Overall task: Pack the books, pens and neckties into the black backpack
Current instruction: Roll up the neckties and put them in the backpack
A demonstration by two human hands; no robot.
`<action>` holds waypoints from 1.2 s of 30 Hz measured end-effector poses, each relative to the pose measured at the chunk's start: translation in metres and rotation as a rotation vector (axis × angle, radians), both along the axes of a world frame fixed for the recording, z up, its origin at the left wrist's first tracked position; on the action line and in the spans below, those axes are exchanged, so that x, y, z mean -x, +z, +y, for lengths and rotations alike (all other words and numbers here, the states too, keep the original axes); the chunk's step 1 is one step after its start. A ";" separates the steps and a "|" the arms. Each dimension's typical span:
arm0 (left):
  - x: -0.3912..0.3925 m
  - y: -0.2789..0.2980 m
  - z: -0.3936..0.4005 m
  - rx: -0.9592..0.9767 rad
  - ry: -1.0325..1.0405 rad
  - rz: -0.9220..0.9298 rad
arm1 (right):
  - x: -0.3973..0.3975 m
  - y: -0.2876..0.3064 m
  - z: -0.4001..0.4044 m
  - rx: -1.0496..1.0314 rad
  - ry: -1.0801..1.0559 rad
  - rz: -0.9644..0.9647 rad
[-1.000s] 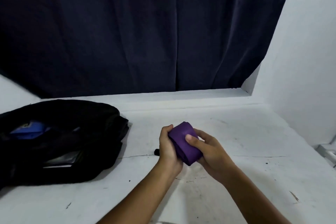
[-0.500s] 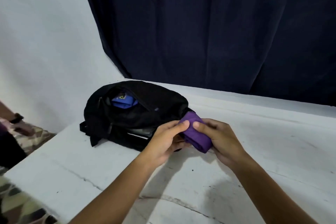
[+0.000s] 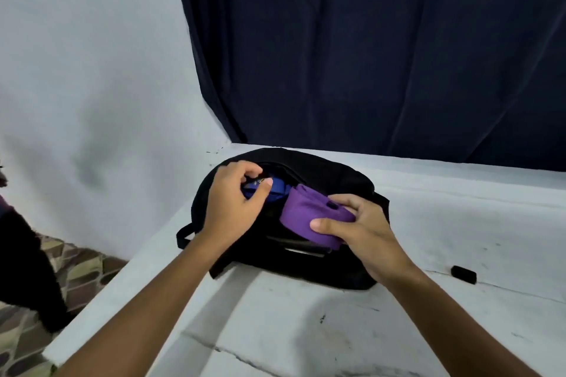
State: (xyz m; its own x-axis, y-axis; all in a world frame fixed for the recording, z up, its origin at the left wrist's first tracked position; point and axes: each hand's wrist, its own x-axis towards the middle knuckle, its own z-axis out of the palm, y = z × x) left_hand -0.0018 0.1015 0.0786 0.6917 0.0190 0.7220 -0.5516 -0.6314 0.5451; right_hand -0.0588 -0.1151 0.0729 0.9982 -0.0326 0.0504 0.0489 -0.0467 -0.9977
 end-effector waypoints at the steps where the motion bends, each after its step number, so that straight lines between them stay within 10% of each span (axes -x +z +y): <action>1: -0.018 0.001 0.014 -0.171 0.013 -0.101 | 0.000 -0.001 0.008 0.085 -0.048 -0.033; 9: -0.119 0.018 0.007 -0.846 -0.374 -0.189 | 0.000 -0.015 0.055 0.383 -0.177 -0.201; 26: -0.181 0.078 -0.022 -0.435 -0.464 0.297 | -0.110 0.003 0.087 1.539 -0.459 -0.552; 32: -0.187 0.080 -0.019 -0.379 -0.445 0.294 | -0.144 0.005 0.086 1.612 -0.307 -0.364; 36: -0.186 0.080 -0.018 -0.378 -0.456 0.311 | -0.150 0.013 0.068 1.306 -0.026 -0.127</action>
State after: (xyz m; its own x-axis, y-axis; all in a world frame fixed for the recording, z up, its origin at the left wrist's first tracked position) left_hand 0.1843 0.0833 0.1587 0.7476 -0.5398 0.3870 -0.6614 -0.5512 0.5087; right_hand 0.0915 -0.0475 0.0858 0.9840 0.0927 0.1519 0.1232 -0.9709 -0.2052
